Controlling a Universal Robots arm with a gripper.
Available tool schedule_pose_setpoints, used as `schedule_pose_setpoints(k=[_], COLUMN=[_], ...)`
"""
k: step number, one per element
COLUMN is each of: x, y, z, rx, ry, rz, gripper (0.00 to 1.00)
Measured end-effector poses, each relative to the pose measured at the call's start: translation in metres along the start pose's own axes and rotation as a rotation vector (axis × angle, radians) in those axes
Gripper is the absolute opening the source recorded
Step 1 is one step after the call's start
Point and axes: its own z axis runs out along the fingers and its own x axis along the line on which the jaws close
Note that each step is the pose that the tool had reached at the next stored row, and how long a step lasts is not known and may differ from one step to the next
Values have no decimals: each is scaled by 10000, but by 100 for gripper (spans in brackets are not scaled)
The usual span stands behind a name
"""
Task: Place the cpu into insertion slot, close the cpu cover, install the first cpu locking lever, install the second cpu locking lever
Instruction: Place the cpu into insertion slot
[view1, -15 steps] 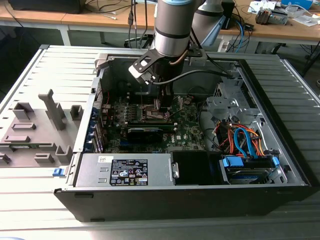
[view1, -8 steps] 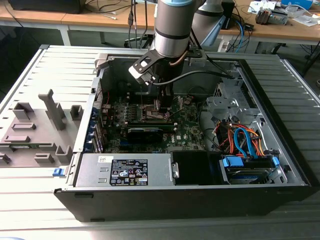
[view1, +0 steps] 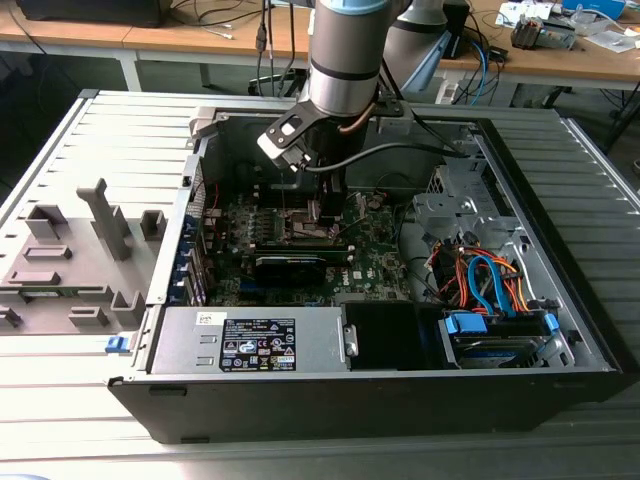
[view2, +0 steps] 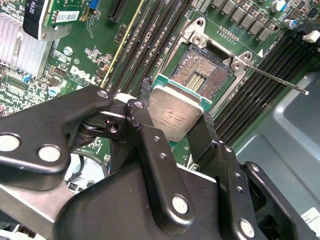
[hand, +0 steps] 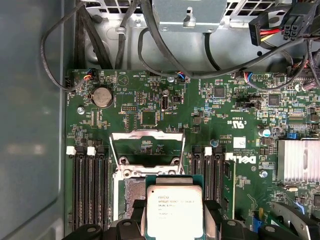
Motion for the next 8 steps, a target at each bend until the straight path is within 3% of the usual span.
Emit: schedule_pose_setpoints(k=[8], x=[0], y=[1], z=[17], rx=[0], ry=[1], rz=[0], gripper=[55])
